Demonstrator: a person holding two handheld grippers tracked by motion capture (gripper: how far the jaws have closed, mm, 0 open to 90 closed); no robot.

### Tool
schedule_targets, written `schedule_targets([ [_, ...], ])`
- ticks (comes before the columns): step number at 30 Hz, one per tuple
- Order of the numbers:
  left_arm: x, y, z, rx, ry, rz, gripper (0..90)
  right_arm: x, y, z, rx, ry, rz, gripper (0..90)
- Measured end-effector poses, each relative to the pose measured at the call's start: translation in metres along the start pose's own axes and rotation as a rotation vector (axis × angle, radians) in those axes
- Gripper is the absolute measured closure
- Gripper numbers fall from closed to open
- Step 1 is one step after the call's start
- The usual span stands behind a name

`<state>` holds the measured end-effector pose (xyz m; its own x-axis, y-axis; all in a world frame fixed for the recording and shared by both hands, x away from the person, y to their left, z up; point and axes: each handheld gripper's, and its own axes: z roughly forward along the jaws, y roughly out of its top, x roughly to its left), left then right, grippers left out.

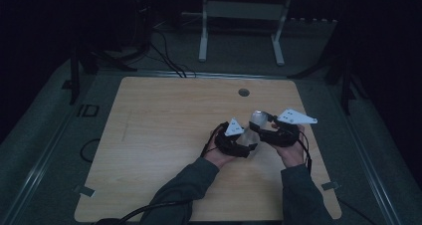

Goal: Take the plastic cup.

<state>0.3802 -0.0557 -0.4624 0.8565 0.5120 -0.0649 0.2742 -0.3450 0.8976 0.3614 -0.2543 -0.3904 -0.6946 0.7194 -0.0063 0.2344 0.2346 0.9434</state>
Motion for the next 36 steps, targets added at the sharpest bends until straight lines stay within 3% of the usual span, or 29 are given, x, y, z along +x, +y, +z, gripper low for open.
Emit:
schedule_targets([
  [15, -0.0006, 0.0001, 0.0049, -0.009, 0.014, 0.008, 21.4, 0.0030, 0.0035, -0.0020, -0.008, -0.006, -0.009, 39.0],
  [27, -0.0016, 0.0046, 0.0063, -0.020, 0.021, 0.007, 17.6, 0.0023, 0.0035, -0.0018, -0.007, 0.003, 0.014, 39.1],
  [36, -0.0021, 0.0059, 0.0089, -0.014, 0.018, 0.025, 20.5, 0.0018, 0.0049, -0.0022, -0.011, 0.003, 0.017, 39.2],
])
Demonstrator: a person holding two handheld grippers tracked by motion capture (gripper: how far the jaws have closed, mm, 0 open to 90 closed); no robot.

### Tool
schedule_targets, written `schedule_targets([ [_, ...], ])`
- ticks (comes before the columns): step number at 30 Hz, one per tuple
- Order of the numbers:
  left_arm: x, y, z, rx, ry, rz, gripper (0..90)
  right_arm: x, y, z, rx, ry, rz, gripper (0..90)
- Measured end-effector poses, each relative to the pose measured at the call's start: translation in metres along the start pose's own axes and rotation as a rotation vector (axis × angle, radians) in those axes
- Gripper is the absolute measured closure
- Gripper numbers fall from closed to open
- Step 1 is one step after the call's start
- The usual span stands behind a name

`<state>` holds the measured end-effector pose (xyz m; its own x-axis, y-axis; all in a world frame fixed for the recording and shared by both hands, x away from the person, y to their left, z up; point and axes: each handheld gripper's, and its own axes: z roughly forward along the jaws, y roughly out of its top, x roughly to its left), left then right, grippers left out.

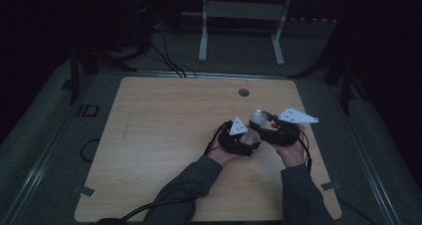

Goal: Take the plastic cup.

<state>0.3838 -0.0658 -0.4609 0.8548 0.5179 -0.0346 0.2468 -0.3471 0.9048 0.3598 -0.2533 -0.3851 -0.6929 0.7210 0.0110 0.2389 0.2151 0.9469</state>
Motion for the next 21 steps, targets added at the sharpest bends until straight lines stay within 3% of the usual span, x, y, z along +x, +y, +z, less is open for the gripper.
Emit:
schedule_targets([
  [13, 0.000, -0.001, 0.000, 0.001, -0.005, -0.009, 20.3, 0.000, 0.015, -0.009, -0.052, -0.009, 0.000, 40.8],
  [21, 0.001, 0.000, -0.003, -0.007, -0.016, -0.036, 18.5, -0.001, 0.027, -0.018, -0.086, -0.011, 0.006, 40.8],
])
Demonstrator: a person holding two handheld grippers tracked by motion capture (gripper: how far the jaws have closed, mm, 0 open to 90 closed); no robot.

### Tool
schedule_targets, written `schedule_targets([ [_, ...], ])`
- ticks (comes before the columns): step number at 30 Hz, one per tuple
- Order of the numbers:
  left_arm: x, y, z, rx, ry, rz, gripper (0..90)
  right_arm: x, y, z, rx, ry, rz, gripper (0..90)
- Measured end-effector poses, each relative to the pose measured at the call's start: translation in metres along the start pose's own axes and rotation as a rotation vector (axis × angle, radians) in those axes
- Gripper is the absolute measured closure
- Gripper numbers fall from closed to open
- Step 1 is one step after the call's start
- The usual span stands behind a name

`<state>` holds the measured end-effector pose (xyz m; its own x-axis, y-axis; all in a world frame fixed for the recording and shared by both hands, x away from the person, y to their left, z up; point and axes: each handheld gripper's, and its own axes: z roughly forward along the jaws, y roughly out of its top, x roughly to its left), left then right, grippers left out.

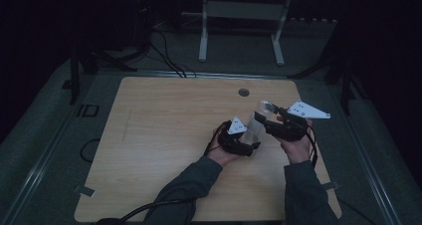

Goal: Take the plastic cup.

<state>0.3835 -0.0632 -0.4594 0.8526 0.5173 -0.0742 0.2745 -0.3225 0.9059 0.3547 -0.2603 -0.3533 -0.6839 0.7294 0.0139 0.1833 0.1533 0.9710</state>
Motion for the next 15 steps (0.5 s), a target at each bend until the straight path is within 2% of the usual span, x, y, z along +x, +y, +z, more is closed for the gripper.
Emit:
schedule_targets([
  [6, 0.000, 0.004, -0.007, -0.017, 0.000, 0.002, 17.9, 0.000, 0.010, -0.007, -0.034, 0.004, 0.010, 40.6],
  [15, 0.000, 0.006, -0.015, -0.028, 0.003, 0.000, 18.2, 0.001, 0.019, -0.012, -0.053, 0.007, 0.010, 40.6],
])
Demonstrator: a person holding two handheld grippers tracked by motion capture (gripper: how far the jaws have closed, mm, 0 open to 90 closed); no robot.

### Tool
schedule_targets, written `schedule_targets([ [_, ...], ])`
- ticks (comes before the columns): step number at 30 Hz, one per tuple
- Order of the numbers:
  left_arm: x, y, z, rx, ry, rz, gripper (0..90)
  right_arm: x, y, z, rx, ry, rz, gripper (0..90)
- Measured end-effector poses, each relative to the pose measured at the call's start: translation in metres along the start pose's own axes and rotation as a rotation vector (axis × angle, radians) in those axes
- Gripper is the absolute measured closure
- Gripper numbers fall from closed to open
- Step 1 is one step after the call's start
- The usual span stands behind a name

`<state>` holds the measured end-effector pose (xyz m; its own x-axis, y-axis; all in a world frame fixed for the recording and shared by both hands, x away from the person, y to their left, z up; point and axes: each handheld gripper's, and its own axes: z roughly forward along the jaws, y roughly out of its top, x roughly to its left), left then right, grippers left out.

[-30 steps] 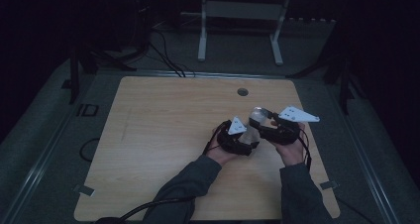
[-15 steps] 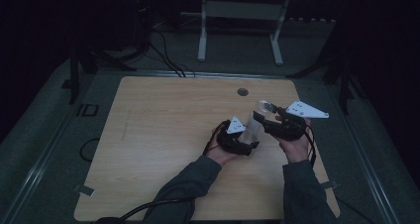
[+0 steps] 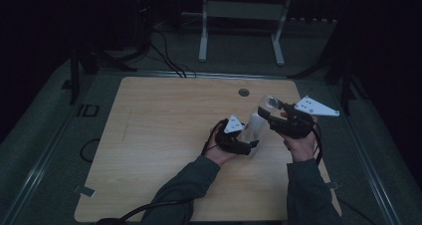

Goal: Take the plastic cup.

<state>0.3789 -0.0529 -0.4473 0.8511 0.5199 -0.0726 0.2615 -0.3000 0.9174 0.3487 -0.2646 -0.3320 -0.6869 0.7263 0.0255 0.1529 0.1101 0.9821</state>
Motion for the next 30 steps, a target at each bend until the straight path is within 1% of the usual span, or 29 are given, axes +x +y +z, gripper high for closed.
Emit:
schedule_targets([
  [3, -0.001, 0.002, -0.006, -0.010, -0.001, -0.001, 18.2, 0.001, 0.005, -0.003, -0.001, -0.005, -0.011, 40.6],
  [9, 0.001, 0.004, -0.014, -0.023, 0.003, -0.004, 18.2, 0.000, 0.014, -0.012, -0.022, -0.005, -0.011, 40.6],
  [11, 0.001, 0.004, -0.018, -0.027, 0.007, -0.013, 18.2, 0.001, 0.018, -0.016, -0.027, -0.011, -0.008, 40.7],
  [14, 0.001, 0.005, -0.021, -0.028, 0.008, -0.007, 18.2, 0.002, 0.019, -0.018, -0.031, -0.011, -0.012, 40.7],
  [15, 0.000, 0.005, -0.025, -0.029, 0.006, -0.001, 18.2, 0.003, 0.020, -0.021, -0.033, -0.011, -0.013, 40.7],
  [20, -0.001, 0.006, -0.032, -0.040, 0.005, 0.006, 18.3, 0.004, 0.022, -0.026, -0.044, -0.007, -0.005, 40.8],
  [22, -0.002, 0.007, -0.036, -0.049, 0.004, 0.007, 18.3, 0.005, 0.023, -0.029, -0.050, -0.014, -0.008, 41.0],
  [23, -0.003, 0.007, -0.040, -0.059, 0.002, 0.011, 18.3, 0.007, 0.021, -0.031, -0.058, -0.010, 0.001, 41.1],
  [24, -0.003, 0.007, -0.040, -0.059, 0.002, 0.011, 18.4, 0.007, 0.021, -0.031, -0.058, -0.010, 0.001, 41.1],
  [27, -0.006, 0.008, -0.048, -0.079, -0.007, 0.017, 18.7, 0.011, 0.018, -0.035, -0.059, -0.016, -0.004, 41.2],
  [30, -0.007, 0.009, -0.052, -0.084, -0.011, 0.023, 18.9, 0.013, 0.016, -0.038, -0.061, -0.017, 0.004, 41.2],
])
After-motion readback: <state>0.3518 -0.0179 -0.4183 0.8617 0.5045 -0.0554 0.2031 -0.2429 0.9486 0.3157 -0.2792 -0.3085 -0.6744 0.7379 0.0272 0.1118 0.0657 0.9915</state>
